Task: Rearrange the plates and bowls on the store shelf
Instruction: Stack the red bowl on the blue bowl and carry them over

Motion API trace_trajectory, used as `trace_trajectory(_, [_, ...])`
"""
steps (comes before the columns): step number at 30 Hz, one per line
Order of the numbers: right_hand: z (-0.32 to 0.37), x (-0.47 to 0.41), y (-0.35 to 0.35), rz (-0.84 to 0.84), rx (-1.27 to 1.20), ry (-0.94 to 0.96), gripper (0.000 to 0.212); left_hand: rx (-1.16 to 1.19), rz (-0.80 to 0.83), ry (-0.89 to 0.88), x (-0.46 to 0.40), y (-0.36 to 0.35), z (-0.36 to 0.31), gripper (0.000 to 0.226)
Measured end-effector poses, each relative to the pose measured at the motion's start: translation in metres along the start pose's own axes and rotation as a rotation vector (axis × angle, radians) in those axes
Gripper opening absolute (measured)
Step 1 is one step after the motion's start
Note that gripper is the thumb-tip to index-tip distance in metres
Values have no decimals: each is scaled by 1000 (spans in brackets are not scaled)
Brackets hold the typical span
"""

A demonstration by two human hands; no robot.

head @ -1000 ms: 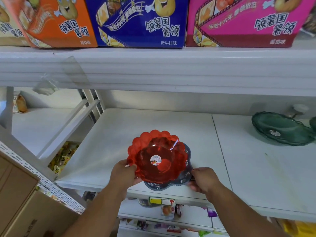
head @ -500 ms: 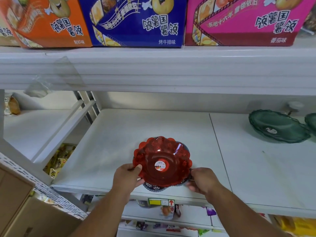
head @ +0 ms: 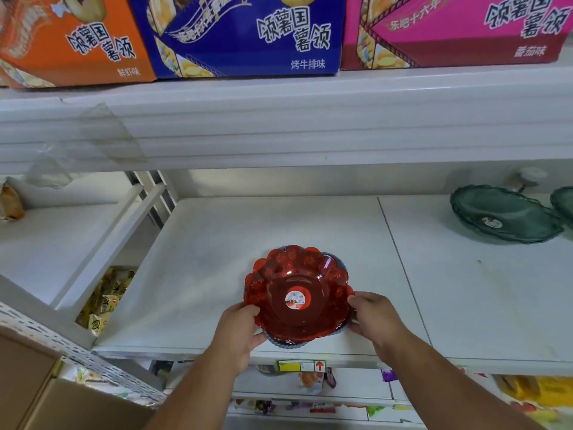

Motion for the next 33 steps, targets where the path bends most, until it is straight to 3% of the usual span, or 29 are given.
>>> trace_trajectory(8, [0, 5, -2, 6, 20, 36, 42, -27, 47, -39, -1, 8, -2, 34])
trace_trajectory(19, [11, 7, 23, -75, -20, 110, 37, -23, 143, -156, 18, -17, -21, 21])
trace_trajectory(26, [23, 9, 91, -152, -80, 139, 37, -21, 213, -188, 40, -83, -17, 21])
trace_trajectory(33, [33, 16, 189, -185, -154, 161, 24, -51, 279, -206, 66, -171, 8, 24])
Point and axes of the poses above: each hand's wrist, its own x-axis away from the middle knuckle, its own y-axis out of the back of the hand, z = x × y, the point moved 1 cm from there along -x, towards the middle knuckle, and after that the axes turned 3 degrees about -x, right-handed, at the moved point
